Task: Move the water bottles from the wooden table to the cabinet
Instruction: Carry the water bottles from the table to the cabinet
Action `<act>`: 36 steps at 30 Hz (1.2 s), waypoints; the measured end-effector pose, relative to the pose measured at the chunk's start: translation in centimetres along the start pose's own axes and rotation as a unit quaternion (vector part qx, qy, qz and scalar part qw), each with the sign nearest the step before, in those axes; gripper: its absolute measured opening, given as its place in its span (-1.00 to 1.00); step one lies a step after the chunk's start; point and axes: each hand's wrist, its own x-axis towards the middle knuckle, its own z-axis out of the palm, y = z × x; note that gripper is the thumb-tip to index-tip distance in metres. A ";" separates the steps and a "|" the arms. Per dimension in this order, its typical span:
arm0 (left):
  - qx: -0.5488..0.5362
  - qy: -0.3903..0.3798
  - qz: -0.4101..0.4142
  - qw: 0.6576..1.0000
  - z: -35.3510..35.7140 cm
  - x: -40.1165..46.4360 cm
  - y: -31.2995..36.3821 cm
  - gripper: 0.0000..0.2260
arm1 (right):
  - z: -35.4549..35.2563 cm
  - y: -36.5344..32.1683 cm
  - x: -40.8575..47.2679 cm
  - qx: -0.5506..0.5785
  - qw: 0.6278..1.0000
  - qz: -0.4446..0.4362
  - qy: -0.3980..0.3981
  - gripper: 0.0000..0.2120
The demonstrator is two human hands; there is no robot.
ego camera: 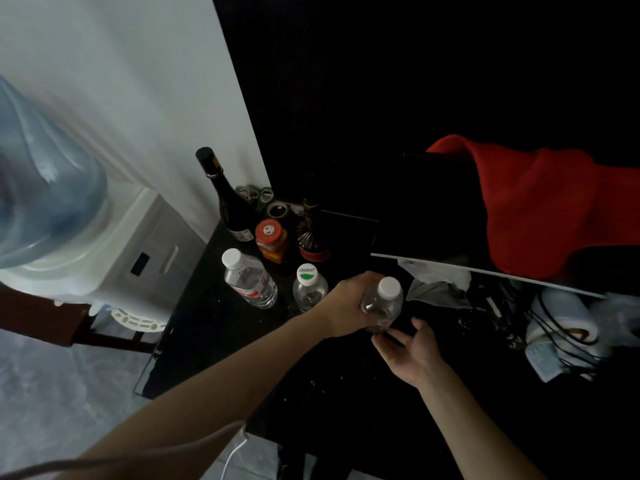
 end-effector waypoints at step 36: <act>0.325 0.381 -0.329 0.801 -18.2 -52.3 -5.8 -0.29 | 22.0 35.8 -29.0 -0.768 0.151 -0.590 -0.197 -0.44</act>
